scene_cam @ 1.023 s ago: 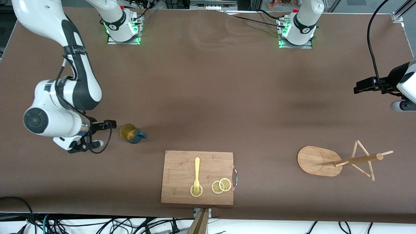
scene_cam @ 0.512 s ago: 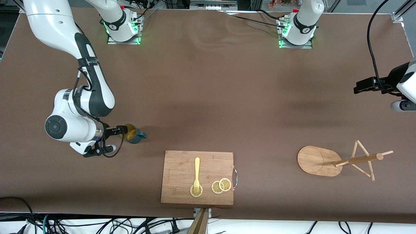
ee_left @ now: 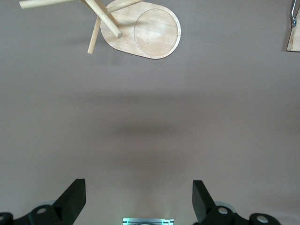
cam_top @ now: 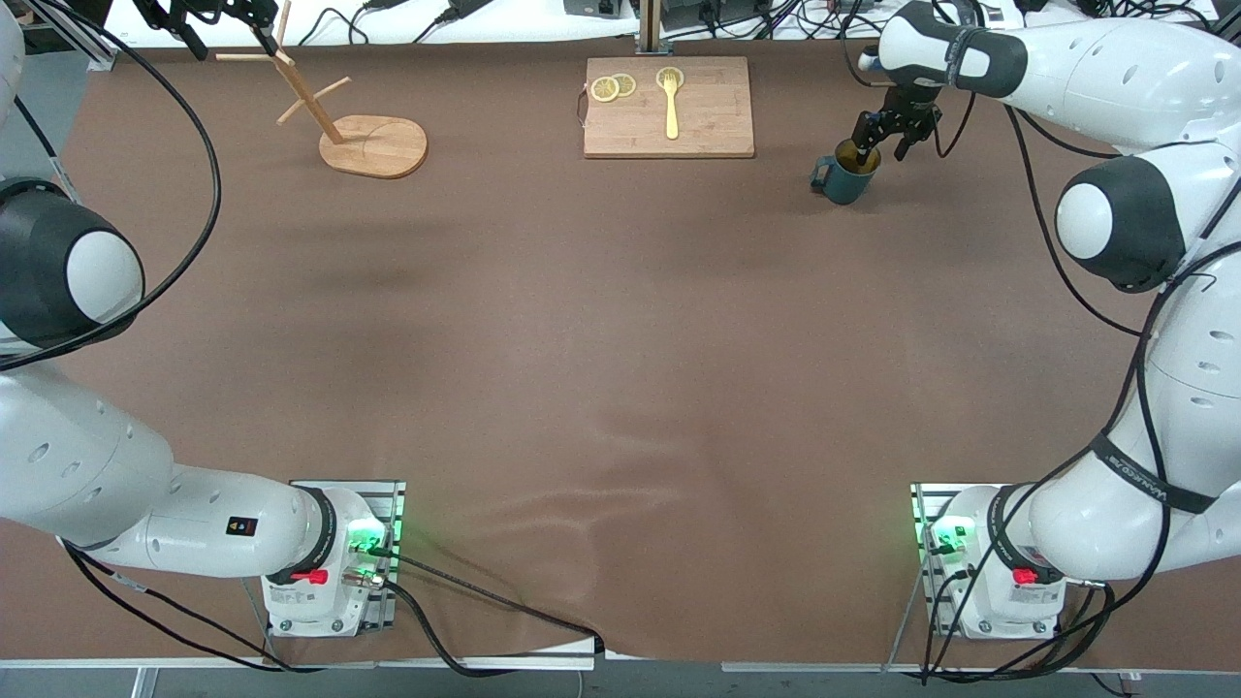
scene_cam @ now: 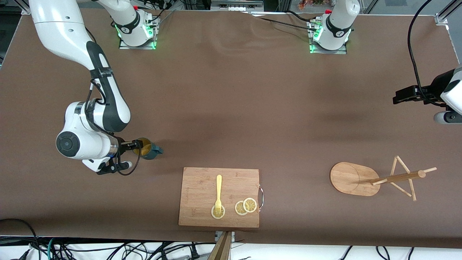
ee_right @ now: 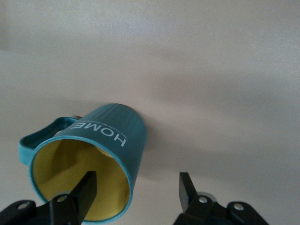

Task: Pass cup and hang on rack
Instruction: 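Reach the right gripper down to the teal mug rim and grasp it, then lift the teal mug with the right gripper toward the table middle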

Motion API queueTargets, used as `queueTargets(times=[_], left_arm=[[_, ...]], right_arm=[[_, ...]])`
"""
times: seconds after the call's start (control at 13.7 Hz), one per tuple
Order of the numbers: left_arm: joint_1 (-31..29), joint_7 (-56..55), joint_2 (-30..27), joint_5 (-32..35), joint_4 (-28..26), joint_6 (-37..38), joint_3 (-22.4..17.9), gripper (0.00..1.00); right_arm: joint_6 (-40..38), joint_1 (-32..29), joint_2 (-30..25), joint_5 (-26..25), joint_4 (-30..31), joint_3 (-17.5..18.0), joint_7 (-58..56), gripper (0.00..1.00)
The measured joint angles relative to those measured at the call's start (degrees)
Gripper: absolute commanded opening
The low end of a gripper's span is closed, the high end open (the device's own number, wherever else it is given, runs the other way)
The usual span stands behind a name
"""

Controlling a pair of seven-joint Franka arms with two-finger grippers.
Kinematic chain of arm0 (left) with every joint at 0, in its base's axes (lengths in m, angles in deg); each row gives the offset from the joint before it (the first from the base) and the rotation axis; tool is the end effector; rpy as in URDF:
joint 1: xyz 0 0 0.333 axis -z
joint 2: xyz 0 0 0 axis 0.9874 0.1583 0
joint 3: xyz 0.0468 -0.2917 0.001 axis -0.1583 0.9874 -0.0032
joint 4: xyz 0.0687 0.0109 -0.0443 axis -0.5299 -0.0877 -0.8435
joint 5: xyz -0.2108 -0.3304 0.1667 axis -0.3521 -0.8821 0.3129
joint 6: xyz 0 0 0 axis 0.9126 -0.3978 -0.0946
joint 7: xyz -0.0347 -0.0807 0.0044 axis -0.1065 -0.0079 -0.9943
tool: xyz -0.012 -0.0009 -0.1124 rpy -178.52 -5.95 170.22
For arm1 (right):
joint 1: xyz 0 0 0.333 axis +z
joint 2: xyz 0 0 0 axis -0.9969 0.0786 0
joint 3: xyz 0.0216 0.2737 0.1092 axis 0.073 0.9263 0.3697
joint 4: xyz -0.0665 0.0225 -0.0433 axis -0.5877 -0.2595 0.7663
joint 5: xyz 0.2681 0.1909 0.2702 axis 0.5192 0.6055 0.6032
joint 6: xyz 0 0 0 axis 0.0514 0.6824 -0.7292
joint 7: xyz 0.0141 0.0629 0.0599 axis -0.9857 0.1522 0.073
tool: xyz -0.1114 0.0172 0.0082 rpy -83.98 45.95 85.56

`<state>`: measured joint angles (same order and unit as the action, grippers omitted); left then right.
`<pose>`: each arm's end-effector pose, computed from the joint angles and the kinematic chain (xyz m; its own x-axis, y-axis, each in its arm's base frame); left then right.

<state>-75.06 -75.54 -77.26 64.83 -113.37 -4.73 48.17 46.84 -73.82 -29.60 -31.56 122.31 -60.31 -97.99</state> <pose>0.6265 0.0203 0.5547 0.9802 0.0388 -0.1940 0.0452 -0.9986 0.0287 0.6920 0.0998 0.2044 0.9585 0.2171 -0.1851 0.2020 -0.9746 -0.0967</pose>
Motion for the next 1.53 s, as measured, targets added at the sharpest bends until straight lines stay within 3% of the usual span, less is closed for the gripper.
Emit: queueTargets(times=[0.37, 0.73, 1.32, 1.53], left_arm=[[0.0, 0.0, 0.0, 0.0, 0.0, 0.0, 0.0, 1.00], [0.0, 0.0, 0.0, 0.0, 0.0, 0.0, 0.0, 1.00], [0.0, 0.0, 0.0, 0.0, 0.0, 0.0, 0.0, 1.00], [0.0, 0.0, 0.0, 0.0, 0.0, 0.0, 0.0, 1.00]], right_arm=[[1.2, 0.0, 1.3, 0.1, 0.0, 0.0, 0.0, 0.32], [1.2, 0.0, 1.3, 0.1, 0.0, 0.0, 0.1, 0.07], [0.9, 1.5, 1.3, 0.4, -0.1, 0.6, 5.7, 0.04], [0.6, 2.4, 0.7, 0.4, -1.2, 4.8, 15.2, 0.04]])
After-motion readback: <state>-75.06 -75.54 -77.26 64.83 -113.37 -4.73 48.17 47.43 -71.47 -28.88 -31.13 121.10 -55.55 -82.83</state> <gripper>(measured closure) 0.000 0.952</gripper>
